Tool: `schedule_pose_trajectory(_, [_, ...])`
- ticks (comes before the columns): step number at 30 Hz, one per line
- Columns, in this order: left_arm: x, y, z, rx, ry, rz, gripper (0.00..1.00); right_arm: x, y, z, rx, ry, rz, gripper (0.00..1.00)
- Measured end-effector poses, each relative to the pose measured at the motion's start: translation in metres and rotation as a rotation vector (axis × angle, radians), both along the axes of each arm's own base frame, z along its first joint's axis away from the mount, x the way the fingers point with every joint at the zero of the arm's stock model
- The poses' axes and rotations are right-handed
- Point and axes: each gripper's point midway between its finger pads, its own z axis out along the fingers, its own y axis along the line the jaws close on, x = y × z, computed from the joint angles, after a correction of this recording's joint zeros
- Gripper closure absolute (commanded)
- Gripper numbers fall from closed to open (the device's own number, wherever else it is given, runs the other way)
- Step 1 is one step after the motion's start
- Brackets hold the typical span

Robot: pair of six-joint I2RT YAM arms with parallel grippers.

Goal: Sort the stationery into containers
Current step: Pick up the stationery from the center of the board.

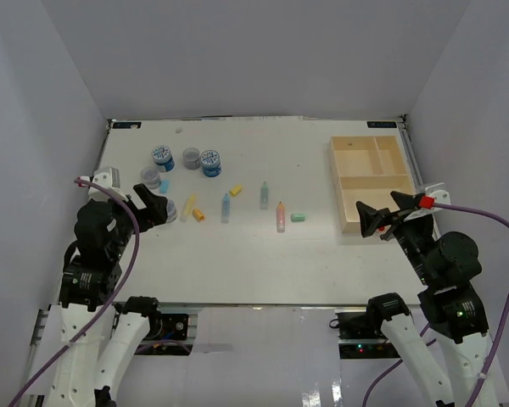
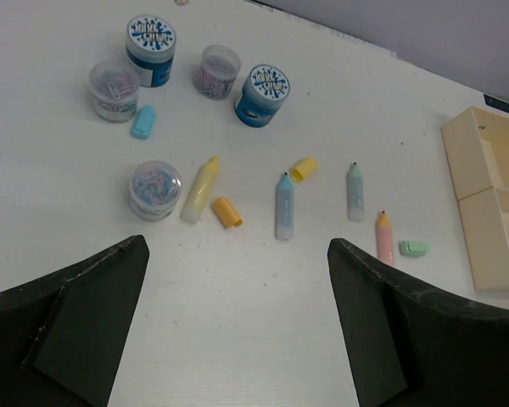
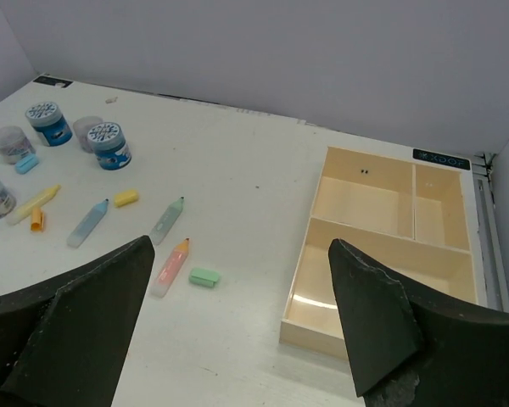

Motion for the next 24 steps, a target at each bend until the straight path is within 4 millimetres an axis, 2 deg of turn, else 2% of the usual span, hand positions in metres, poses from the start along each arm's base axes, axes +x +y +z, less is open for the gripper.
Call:
schedule_pose_trajectory(6, [0.01, -0.002, -0.038, -0.007, 0.108, 0.005, 0.02, -0.001, 0.01, -0.007, 0.004, 0.027, 0.056, 0.1])
schedule_pose_trajectory(11, [0.021, -0.004, -0.07, -0.02, 0.199, 0.023, 0.02, 0.011, 0.035, -0.042, -0.015, 0.159, 0.165, 0.1])
schedule_pose_trajectory(14, [0.035, -0.003, -0.092, -0.019, 0.274, 0.051, 0.02, 0.016, 0.043, -0.066, -0.013, 0.248, 0.197, 0.1])
schedule_pose_trajectory(17, [0.053, 0.0, -0.111, -0.012, 0.339, 0.094, 0.02, 0.015, 0.048, -0.079, -0.004, 0.292, 0.218, 0.1])
schedule_pose_trajectory(24, [0.087, 0.008, -0.18, 0.013, 0.543, 0.165, 0.02, 0.012, 0.047, -0.084, 0.001, 0.304, 0.216, 0.1])
